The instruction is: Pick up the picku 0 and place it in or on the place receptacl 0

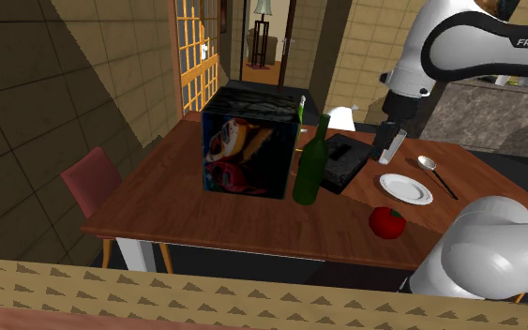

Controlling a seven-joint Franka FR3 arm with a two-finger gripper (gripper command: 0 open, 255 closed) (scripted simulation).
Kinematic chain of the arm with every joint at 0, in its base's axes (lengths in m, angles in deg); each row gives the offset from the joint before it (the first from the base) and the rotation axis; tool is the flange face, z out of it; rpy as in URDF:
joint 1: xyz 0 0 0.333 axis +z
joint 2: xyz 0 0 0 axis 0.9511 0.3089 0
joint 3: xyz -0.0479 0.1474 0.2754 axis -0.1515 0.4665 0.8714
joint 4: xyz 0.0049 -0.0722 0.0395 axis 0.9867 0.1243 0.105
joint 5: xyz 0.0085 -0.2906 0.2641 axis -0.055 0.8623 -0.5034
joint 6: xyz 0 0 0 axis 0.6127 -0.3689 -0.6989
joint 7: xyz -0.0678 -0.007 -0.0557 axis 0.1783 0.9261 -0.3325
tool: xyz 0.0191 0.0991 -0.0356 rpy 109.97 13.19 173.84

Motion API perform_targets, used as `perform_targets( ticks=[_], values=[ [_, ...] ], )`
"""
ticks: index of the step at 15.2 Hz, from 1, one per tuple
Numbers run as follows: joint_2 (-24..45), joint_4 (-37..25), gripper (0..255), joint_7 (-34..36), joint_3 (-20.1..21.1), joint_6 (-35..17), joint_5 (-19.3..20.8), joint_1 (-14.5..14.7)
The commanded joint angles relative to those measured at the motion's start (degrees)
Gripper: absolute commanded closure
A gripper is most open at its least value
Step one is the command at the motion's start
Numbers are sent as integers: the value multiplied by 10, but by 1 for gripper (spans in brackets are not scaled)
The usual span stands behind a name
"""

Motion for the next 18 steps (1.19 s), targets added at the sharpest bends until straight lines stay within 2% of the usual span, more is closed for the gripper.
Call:
perform_targets(
  ticks=[1, 7, 13, 18],
  values=[
    [-17, 35, 0, -20, -25, -17, 15, -12],
    [-35, 118, 0, -82, -110, -75, 72, -59],
    [-6, 175, 0, -150, -208, -149, 143, -113],
    [16, 204, 0, -149, -226, -198, 162, -118]
  ],
)
